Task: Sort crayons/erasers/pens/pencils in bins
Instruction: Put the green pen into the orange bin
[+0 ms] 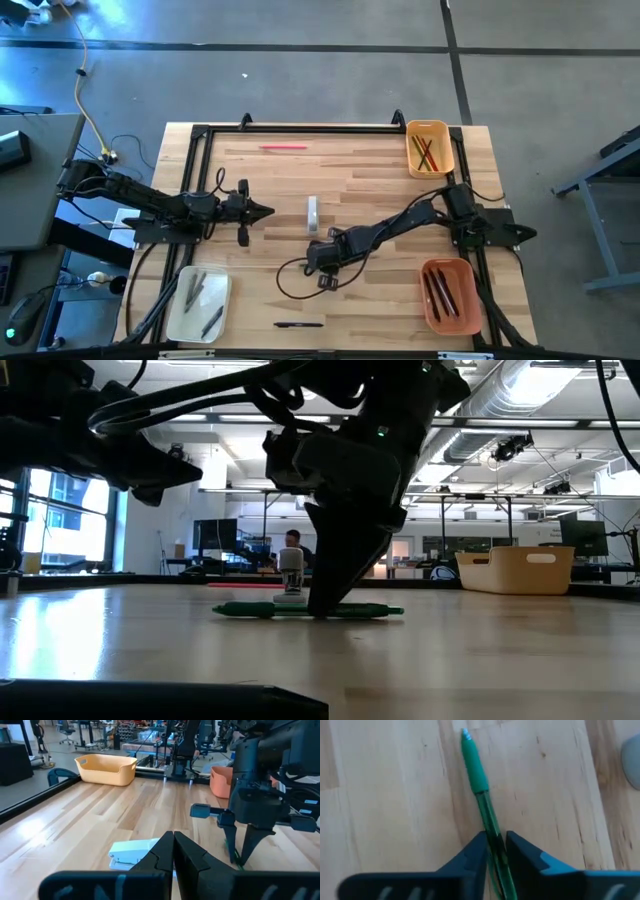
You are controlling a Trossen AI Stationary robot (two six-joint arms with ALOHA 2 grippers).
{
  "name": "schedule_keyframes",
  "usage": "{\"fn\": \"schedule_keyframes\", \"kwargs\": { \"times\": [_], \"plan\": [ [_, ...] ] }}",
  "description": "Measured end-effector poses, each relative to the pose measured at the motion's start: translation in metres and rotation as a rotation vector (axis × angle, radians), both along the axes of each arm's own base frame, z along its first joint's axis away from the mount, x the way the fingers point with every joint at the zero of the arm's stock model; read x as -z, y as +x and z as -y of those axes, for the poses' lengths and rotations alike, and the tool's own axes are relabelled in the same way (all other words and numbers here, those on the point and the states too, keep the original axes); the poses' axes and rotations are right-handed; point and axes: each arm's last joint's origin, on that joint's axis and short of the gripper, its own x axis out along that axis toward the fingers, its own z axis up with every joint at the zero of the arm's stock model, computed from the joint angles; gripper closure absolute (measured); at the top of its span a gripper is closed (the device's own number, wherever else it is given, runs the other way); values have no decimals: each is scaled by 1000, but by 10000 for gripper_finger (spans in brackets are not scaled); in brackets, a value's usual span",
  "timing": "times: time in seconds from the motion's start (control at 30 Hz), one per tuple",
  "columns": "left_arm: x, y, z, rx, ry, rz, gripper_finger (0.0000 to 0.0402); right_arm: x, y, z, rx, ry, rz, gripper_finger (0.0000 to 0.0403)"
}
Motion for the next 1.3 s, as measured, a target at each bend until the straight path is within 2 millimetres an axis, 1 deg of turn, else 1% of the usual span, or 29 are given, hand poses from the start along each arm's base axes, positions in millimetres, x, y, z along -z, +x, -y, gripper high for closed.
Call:
{"fn": "schedule_keyframes", "kwargs": {
  "times": [0.13,0.2,0.27,0.33,0.43,0.53,0.63,0.7,0.83,0.9,1.03,1.13,1.2,1.3],
  "plan": [
    [0,0,0,-2,-8,2,401,0,-1,0,24,5,-16,381],
    [0,0,0,-3,-8,1,401,-2,-3,1,46,23,-26,392],
    [1,0,0,-3,-8,-7,401,-7,-8,0,66,47,-57,395],
    [2,0,0,-7,-8,-18,401,-18,-15,-2,89,67,-77,391],
    [3,0,0,-9,-11,-27,401,-47,-24,-5,145,101,-51,385],
    [3,0,0,-9,-17,-29,401,-68,-40,-9,222,118,-79,384],
    [4,-1,0,-9,-18,-36,401,-94,-62,-18,319,156,-107,384],
    [5,-1,0,-10,-18,-43,401,-110,-81,-25,401,178,-150,384],
    [5,-1,0,-10,-18,-47,401,-133,-121,-43,584,224,-268,383],
    [5,-1,0,-12,-25,-46,401,-141,-142,-55,658,241,-335,383],
    [5,-1,0,-14,-25,-47,401,-151,-182,-77,804,214,-441,383],
    [5,-1,0,-15,-28,-46,401,-152,-209,-95,901,166,-501,383],
    [5,-1,0,-15,-32,-45,401,-148,-224,-106,955,143,-524,383],
    [5,-1,0,-15,-32,-45,401,-135,-244,-117,1015,105,-528,386]
  ]
}}
